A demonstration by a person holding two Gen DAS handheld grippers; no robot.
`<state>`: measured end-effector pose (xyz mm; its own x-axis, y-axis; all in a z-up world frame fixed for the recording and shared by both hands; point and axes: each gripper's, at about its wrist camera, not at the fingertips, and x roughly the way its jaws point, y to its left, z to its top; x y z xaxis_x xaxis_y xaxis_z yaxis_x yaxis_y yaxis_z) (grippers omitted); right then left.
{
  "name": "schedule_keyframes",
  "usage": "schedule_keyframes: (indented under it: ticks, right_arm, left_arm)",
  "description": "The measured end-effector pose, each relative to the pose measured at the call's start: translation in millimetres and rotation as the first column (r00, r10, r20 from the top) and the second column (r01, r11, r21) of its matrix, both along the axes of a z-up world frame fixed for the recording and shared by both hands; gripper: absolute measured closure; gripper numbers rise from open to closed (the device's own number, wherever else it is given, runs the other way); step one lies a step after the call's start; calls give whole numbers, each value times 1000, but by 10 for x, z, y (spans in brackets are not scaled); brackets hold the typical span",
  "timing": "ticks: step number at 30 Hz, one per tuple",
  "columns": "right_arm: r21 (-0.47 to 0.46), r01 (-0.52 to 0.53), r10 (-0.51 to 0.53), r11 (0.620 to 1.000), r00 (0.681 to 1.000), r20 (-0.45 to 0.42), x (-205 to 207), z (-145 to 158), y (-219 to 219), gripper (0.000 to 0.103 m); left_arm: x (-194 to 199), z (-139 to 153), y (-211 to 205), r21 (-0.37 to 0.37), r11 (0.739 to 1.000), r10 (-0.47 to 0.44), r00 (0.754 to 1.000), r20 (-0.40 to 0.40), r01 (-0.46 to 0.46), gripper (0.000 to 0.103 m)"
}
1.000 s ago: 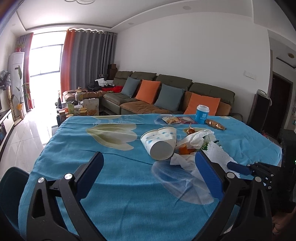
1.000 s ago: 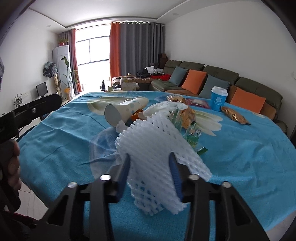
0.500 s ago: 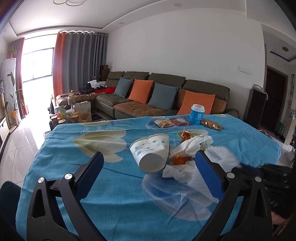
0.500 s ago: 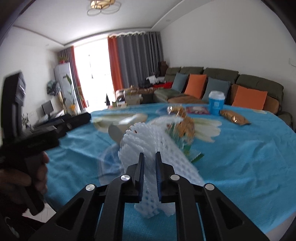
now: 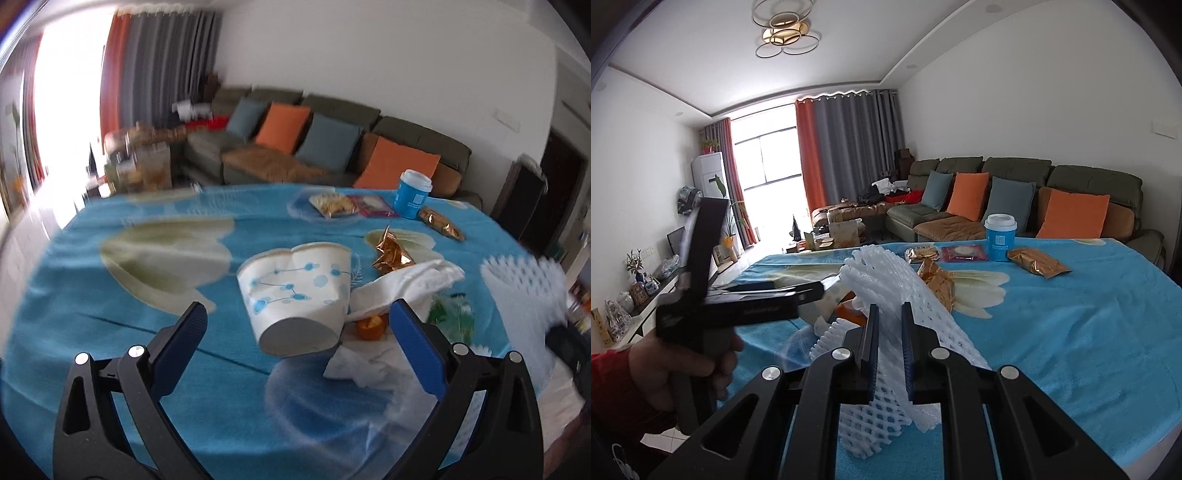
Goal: Collect trash
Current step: 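Grasp the white foam netting with the right tool while the left tool grasps another paper cup, then carry the cup and foam netting to the teal bin and release both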
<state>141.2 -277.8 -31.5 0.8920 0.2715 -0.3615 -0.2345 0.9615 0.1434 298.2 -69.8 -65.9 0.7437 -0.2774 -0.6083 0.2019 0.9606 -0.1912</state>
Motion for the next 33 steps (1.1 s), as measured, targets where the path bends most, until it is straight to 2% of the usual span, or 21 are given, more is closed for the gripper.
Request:
schedule_keyframes:
  ticks: [4,8,9,12,16,20,23,33]
  right_arm:
    - [-2,5,-5,1000,1000,-8,-4,-19,-2,93]
    - [-1,8,-8,1000,1000,-12,1,-22,-6,93]
    - [-3,8,-8,1000,1000,-14,4,-21,-1,93]
    - [-3,6,-6,1000,1000,-13,15,-15,19,93]
    - [-7,1,-1,1000,1000,-9,1,-6,45,93]
    - [-12,-1,1,1000,1000,14,-35,51,66,93]
    - [-14,-14,15,1000,999,42,-65,136,108,93]
    - [-18,-175,176,984,978,108,-36,364,564,93]
  left_arm:
    - [237,-175,29,-46,999,4,996,-93,-8,7]
    - [362,-309,21,-56,998,-3,988,-156,-6,23]
    - [378,-332,25,-59,998,-1,986,-166,-9,30]
    - [397,-360,46,-76,997,0,985,-172,-13,31]
    - [322,-311,94,-88,996,16,991,-131,-27,32]
    - [137,-163,137,-60,998,30,998,-52,-33,33]
    - [-46,-28,252,-68,997,45,999,-10,-46,33]
    - [-809,374,875,-65,987,155,982,106,-148,33]
